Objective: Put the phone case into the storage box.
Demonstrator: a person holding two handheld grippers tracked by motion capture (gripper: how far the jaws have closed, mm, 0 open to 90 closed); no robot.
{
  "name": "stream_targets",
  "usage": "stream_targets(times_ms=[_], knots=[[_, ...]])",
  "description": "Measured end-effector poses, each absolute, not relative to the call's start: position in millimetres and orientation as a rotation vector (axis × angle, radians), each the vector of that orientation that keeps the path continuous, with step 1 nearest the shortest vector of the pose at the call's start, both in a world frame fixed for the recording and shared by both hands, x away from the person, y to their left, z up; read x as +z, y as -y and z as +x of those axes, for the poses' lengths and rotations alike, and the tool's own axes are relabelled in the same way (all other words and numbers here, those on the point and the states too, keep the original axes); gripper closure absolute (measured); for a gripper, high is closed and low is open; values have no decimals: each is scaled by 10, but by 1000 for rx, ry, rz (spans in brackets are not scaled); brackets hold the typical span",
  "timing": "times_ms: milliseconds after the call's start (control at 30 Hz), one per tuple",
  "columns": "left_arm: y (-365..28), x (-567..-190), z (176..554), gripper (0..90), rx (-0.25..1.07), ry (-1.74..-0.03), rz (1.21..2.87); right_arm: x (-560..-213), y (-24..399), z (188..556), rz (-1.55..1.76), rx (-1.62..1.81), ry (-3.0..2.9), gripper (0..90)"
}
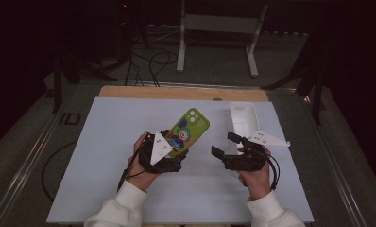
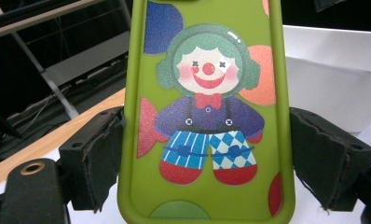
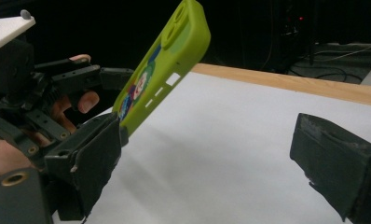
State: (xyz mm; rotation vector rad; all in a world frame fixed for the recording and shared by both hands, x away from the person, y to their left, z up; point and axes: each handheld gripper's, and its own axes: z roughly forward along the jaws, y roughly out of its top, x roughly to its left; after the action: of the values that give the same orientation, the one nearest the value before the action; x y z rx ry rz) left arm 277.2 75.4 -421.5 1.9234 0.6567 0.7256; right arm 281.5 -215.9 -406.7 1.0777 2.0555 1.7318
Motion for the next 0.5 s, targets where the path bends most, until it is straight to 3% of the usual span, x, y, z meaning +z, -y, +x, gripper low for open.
stream_targets(times_ms=[500], knots=[[-661,-4220,2728,159,717,-617,1936,-4029,2006,2890,1057,1758,-2095,86]])
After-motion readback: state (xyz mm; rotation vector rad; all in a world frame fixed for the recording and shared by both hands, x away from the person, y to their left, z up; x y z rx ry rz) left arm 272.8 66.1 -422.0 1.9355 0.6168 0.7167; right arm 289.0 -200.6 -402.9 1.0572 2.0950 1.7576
